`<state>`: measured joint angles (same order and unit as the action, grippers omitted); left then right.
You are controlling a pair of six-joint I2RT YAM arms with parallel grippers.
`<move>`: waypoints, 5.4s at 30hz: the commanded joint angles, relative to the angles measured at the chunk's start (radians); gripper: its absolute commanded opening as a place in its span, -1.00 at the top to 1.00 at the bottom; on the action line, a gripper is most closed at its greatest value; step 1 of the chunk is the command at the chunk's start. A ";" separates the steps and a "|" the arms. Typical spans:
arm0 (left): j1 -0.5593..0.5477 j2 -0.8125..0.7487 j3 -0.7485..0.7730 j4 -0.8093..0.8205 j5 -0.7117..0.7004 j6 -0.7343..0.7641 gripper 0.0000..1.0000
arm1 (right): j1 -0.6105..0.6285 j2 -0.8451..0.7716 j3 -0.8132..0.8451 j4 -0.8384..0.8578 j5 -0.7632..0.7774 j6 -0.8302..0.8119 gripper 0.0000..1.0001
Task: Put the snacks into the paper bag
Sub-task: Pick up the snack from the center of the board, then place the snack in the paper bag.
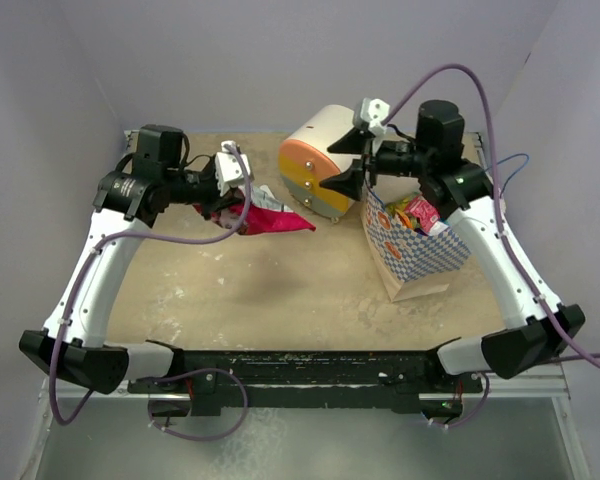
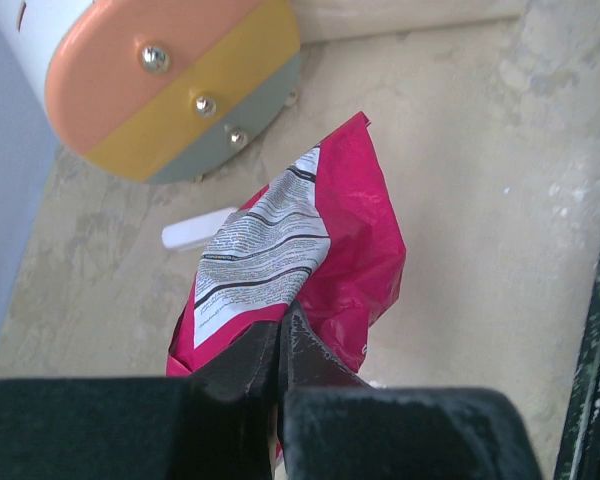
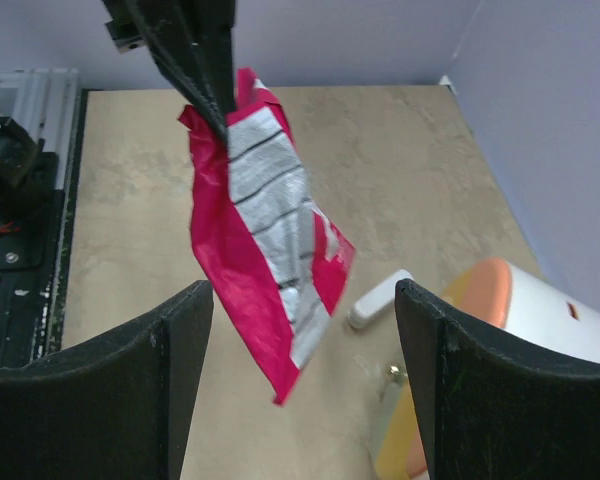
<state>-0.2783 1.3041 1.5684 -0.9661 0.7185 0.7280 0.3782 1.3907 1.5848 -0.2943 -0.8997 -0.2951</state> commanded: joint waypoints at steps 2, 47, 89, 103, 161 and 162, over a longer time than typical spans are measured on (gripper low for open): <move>-0.010 0.014 0.066 0.246 0.117 -0.296 1.00 | 0.103 0.035 0.077 -0.017 0.042 -0.028 -0.54; 0.131 -0.179 -0.088 0.565 0.264 -0.797 -0.34 | 0.239 0.020 0.026 -0.014 0.164 -0.045 1.00; 0.226 -0.244 -0.072 0.393 0.048 -0.559 -1.00 | -0.217 -0.418 -0.104 -0.083 0.957 -0.076 1.00; 0.231 -0.240 -0.088 0.405 0.063 -0.567 -0.98 | -0.327 -0.451 -0.298 -0.203 0.939 -0.021 1.00; 0.248 -0.265 -0.126 0.395 0.089 -0.557 -0.98 | -0.284 -0.211 -0.371 -0.340 0.616 -0.025 0.52; 0.248 -0.264 -0.126 0.394 0.089 -0.557 -0.98 | -0.285 -0.211 -0.369 -0.343 0.604 -0.025 0.52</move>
<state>-0.0395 1.0550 1.4414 -0.5938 0.7822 0.1547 0.0933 1.1675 1.2205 -0.6132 -0.2352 -0.3252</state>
